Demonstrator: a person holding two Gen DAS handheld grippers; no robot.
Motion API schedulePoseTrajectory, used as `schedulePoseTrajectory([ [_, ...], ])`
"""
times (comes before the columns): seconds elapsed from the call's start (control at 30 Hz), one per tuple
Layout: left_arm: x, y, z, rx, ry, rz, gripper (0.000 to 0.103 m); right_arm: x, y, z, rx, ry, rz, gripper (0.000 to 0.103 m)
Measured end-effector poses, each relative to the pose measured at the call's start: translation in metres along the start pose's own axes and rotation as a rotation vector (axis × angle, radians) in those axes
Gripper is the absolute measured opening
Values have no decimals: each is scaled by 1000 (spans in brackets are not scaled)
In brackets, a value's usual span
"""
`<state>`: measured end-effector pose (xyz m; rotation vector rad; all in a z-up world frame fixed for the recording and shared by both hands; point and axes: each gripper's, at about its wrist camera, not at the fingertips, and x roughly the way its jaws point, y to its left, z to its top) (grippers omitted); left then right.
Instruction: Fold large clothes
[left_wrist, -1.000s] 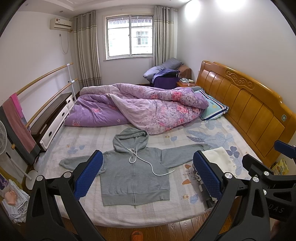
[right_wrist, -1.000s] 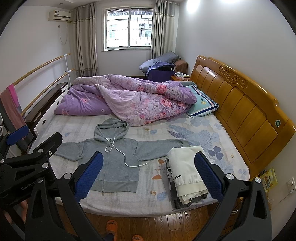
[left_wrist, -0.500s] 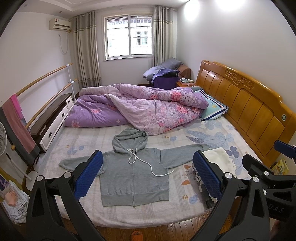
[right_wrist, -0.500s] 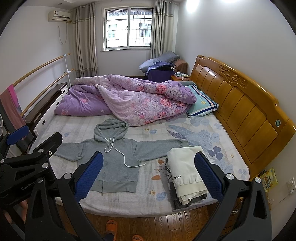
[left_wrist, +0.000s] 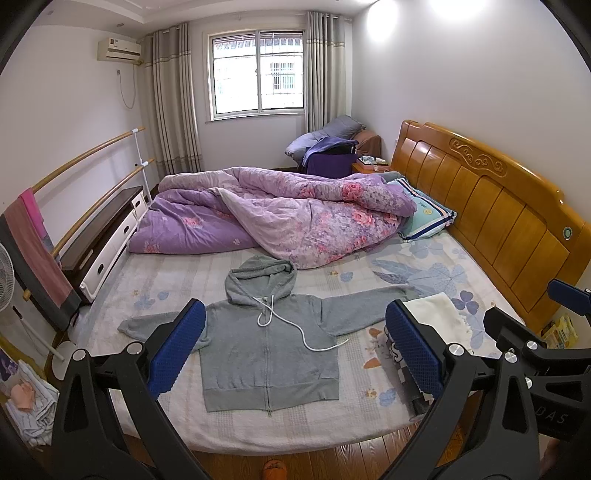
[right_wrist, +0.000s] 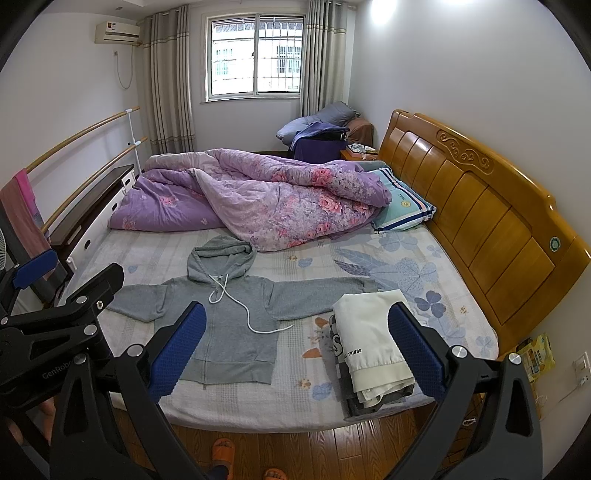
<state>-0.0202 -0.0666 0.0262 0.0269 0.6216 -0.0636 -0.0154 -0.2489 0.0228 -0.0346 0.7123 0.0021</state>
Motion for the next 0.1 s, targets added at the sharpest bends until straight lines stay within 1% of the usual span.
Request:
schedulePoseTrajectory([
  [0.1, 4, 0, -3, -1, 6, -5, 98, 1, -1, -3, 3, 4, -2, 95],
])
